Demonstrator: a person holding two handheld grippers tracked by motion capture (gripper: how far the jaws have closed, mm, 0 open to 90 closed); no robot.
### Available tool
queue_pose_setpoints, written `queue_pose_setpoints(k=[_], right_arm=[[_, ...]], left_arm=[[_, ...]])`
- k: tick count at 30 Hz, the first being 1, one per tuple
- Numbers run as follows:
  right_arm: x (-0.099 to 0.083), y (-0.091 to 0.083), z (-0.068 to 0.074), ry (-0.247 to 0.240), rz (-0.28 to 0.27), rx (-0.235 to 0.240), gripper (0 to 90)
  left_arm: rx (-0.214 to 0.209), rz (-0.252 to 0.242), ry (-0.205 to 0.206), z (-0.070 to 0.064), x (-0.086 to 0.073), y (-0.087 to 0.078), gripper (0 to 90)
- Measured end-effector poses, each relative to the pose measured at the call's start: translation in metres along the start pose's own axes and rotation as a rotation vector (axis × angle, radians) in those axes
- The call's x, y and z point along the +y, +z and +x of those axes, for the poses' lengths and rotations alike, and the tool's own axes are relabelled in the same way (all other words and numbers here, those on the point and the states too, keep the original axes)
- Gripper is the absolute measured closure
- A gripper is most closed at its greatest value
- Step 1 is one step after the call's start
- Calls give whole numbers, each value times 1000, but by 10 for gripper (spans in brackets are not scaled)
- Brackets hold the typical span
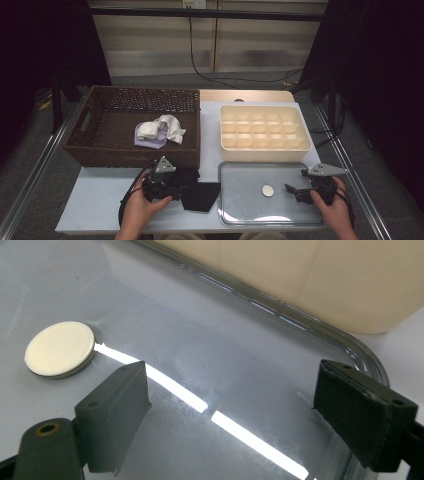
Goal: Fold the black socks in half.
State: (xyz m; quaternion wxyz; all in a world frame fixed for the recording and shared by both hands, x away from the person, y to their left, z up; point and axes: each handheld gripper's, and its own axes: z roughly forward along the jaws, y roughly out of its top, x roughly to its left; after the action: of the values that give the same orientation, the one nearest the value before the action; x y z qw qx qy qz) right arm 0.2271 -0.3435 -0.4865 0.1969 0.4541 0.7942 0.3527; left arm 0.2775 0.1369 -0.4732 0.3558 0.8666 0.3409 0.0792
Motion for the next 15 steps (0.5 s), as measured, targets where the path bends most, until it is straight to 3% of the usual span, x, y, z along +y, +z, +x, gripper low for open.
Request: queue_pose_setpoints(k=[15], right_arm=[[0, 0, 0, -6, 4, 2, 142]], left_arm=[[19, -9, 3, -3, -1, 2, 272]])
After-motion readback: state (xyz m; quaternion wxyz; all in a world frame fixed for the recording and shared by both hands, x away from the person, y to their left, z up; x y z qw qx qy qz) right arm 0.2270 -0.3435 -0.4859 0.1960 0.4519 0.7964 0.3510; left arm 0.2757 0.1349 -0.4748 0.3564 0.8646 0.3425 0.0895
